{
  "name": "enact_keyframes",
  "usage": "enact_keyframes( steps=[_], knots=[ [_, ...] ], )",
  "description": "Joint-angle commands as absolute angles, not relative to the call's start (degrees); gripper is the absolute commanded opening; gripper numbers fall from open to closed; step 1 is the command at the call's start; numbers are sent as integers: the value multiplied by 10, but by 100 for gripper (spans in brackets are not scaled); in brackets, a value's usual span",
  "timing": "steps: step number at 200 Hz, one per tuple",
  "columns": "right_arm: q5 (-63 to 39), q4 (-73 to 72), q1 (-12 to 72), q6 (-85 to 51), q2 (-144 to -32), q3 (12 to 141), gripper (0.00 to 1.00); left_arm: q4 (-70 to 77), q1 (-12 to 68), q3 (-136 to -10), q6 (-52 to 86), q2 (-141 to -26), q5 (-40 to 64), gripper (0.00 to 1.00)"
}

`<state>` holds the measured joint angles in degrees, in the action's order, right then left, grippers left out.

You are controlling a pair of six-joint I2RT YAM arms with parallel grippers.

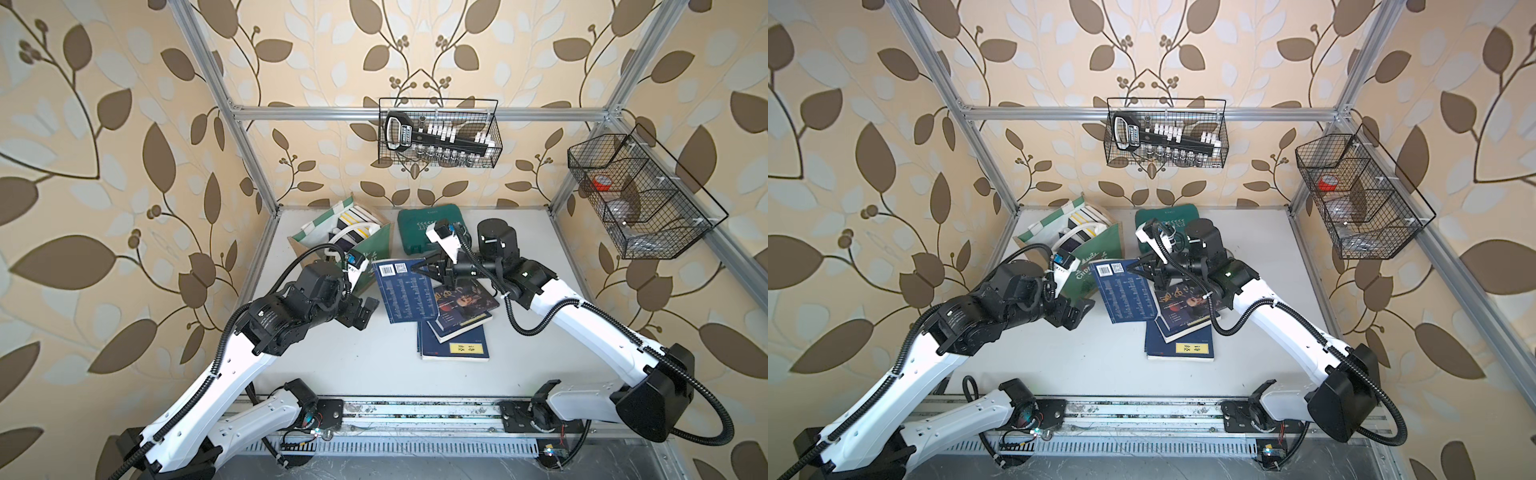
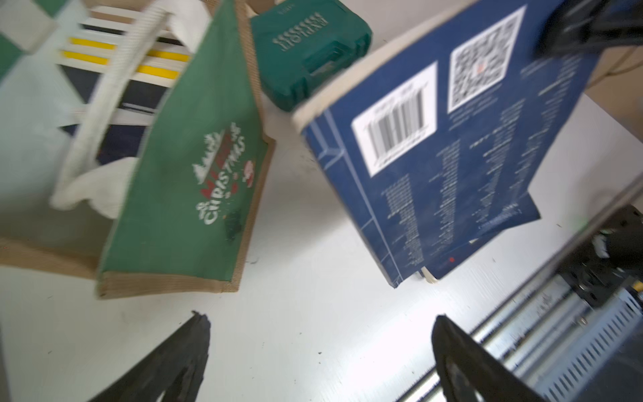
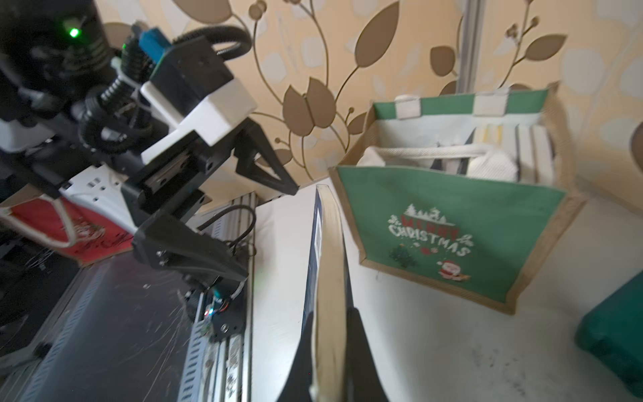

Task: Put the books into the canvas bag
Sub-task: Pick up the book from the book, then adjust the canvas bag at the center of the board.

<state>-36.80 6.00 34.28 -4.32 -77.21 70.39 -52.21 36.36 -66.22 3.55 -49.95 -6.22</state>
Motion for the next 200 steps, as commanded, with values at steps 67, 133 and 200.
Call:
enact_keyframes(
  steps=[67, 133, 200],
  knots=[
    [-215, -100, 359, -129, -965, 989, 0, -587, 116, -748, 122, -522, -96, 99],
    [-195, -89, 387, -151, -1172, 1260, 0, -580, 115, -767, 119, -545, -80, 99],
    [-144, -135, 411, -147, -1201, 1240, 0, -570, 113, -771, 130, -567, -59, 99]
  ],
)
